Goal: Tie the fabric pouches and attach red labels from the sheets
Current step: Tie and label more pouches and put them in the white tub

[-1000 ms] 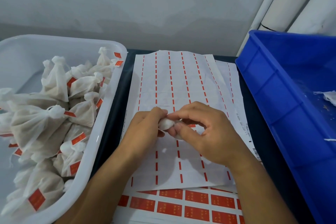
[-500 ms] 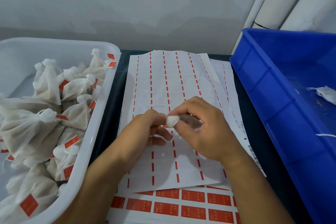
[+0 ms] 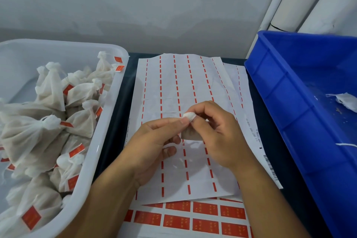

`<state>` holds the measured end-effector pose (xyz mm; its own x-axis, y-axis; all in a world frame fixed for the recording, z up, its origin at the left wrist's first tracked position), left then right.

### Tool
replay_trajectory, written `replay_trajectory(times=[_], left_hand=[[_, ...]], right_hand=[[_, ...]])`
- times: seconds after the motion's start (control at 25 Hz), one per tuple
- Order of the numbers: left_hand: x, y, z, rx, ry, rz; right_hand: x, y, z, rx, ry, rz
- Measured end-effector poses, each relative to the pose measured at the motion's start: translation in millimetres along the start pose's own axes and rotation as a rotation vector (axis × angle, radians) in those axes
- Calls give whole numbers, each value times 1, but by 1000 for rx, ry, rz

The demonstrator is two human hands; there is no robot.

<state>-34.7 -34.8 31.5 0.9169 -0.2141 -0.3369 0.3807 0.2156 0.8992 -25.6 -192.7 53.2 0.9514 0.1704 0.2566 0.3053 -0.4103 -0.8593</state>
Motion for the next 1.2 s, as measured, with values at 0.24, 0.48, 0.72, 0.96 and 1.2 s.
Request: replay_trajectory(times=[0.24, 0.48, 0.72, 0.96, 1.2], left_hand=[[-5, 8, 2, 156, 38, 250], [-8, 8, 9, 116, 37, 275], [-7, 2, 10, 40, 190, 253], [-2, 1, 4, 67, 254, 219], [-4, -2, 9, 129, 209, 212]], right_hand=[[1, -2, 7, 172, -61, 87], [1, -1, 5, 251, -70, 169], [1, 2, 7, 169, -69, 260], [0, 11, 10, 261, -105, 380], [-3, 22, 17, 743, -175, 547]])
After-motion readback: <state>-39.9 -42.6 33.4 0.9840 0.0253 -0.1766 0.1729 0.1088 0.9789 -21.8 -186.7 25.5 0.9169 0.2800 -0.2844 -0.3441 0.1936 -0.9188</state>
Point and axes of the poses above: each hand's wrist, its own x-axis towards the middle knuckle, its own z-axis out of the palm, y = z × x, the point moved 4 cm from there along x, towards the middle knuckle, and after that the axes turned 7 degrees about -x, right-handed, at the moved point
